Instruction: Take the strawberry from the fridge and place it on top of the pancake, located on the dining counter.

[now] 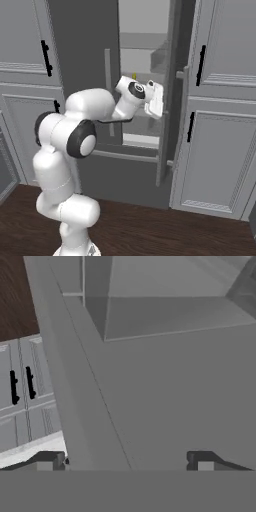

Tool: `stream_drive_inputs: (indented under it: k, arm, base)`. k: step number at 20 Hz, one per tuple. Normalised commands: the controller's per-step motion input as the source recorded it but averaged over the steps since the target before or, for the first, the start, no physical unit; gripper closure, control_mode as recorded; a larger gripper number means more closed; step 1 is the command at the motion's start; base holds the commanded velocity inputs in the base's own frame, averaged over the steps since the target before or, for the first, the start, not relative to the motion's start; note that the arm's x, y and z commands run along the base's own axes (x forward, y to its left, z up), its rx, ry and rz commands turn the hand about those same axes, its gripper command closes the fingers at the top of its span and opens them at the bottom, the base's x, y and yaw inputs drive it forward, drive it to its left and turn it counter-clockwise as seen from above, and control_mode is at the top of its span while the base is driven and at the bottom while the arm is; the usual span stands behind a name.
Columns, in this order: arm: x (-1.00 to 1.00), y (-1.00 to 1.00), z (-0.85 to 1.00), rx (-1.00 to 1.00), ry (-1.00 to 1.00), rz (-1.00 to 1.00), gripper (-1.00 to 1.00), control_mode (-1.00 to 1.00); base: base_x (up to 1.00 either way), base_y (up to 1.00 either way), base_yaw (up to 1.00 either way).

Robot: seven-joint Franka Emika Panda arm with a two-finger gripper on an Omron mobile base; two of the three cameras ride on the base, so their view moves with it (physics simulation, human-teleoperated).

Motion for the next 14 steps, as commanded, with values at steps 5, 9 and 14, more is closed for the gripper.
stream_drive_inputs:
  k: [5,9,14]
  arm:
    - [-0.03,-0.44,0.0,0.0,0.03,0.01,-1.0,-1.0]
    - [-0.13,0.31,0.0,0.0,0.0,0.11,-1.0,-1.0]
    - [-0.01,0.98,0.02,0.02,-0.02,0.1,-1.0,-1.0]
  base:
    - [0.0,0.0,0.0]
    - [0.0,0.0,0.0]
    - [0.0,0.0,0.0]
